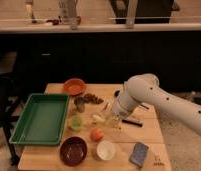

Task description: Place banana in purple bowl

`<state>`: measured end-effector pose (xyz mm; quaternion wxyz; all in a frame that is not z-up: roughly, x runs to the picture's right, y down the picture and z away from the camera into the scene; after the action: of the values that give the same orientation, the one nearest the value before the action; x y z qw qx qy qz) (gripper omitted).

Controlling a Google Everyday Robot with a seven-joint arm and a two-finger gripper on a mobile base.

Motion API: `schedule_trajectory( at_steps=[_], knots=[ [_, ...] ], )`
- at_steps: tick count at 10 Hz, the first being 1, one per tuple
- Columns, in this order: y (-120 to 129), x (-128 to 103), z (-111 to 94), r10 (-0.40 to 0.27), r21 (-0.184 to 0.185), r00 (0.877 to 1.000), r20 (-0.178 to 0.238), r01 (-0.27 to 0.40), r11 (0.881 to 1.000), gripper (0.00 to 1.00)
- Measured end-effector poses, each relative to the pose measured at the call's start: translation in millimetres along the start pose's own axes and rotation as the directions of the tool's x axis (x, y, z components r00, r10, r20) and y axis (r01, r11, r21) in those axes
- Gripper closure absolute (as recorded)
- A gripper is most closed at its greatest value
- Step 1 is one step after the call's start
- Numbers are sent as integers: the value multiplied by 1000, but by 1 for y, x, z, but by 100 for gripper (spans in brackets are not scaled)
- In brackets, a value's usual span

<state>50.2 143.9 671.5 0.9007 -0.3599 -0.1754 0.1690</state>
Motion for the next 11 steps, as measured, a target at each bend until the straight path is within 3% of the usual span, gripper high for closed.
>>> schedule_trajectory(
  at_steps=[3, 5, 7, 11],
  knots=[
    [1, 0, 0, -1, 0, 1000, 2, 1, 1000, 100],
    [6, -11, 1, -50, -9, 999, 11, 50, 999, 100],
    [13, -36, 10, -105, -24, 994, 24, 106, 994, 100],
    [39, -93, 31, -239, -72, 970, 53, 243, 967, 100]
  ],
)
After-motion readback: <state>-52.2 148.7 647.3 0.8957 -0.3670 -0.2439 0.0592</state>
